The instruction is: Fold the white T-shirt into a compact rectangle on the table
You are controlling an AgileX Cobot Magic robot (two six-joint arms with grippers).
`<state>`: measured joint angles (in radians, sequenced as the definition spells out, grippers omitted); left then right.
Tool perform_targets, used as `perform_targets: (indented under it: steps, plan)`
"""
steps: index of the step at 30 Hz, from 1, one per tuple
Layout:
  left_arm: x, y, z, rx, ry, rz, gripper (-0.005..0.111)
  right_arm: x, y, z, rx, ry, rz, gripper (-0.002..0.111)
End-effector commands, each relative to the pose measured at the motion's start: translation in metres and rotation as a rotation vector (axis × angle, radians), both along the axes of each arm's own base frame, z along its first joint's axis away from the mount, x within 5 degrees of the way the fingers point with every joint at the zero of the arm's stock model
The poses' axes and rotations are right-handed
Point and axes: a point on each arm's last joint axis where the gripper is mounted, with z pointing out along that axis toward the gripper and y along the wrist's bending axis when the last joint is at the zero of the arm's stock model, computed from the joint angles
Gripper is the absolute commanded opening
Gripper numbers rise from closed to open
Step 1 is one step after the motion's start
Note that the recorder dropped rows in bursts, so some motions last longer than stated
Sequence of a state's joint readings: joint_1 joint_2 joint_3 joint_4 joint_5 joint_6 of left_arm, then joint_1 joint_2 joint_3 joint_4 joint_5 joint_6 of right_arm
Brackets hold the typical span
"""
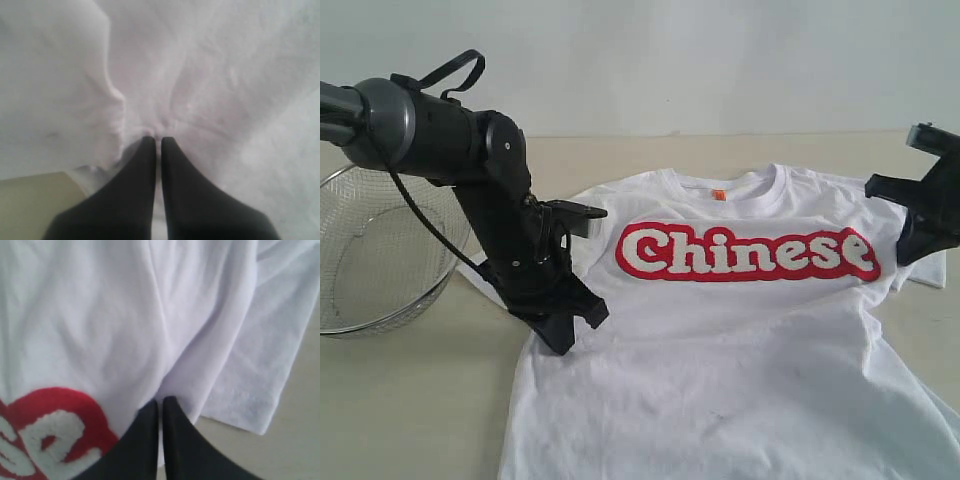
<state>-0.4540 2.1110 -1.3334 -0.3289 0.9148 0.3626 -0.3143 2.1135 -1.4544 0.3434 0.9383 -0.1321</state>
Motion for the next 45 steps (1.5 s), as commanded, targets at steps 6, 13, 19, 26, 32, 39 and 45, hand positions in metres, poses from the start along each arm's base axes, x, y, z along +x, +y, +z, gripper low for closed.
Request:
perform_targets:
  steps: [6, 13, 19, 26, 32, 39, 45]
  plan:
    - [0.002, 0.000, 0.004, -0.009, -0.017, 0.011, 0.005, 0.003, -0.002, -0.005, -0.009, -0.043, -0.017, 0.000]
    - [0.002, 0.000, 0.004, -0.009, -0.017, 0.011, 0.005, 0.006, -0.001, -0.019, 0.013, -0.040, -0.022, 0.000]
    - [0.002, 0.000, 0.004, -0.009, -0.015, 0.010, 0.005, 0.001, -0.010, -0.020, -0.090, 0.012, 0.023, 0.000]
    - [0.002, 0.000, 0.004, -0.009, -0.015, 0.010, 0.005, 0.001, -0.024, -0.020, -0.244, 0.051, 0.059, 0.000]
    - [0.002, 0.000, 0.004, -0.008, -0.014, 0.010, 0.005, 0.022, -0.036, -0.019, -0.301, 0.055, 0.088, 0.000]
    - [0.001, 0.000, 0.004, -0.006, -0.005, 0.008, 0.005, 0.035, -0.041, -0.036, -0.295, 0.090, 0.096, 0.000]
    - [0.001, 0.000, 0.004, -0.006, -0.004, 0.007, 0.005, 0.043, -0.044, -0.042, -0.312, 0.042, 0.085, 0.000]
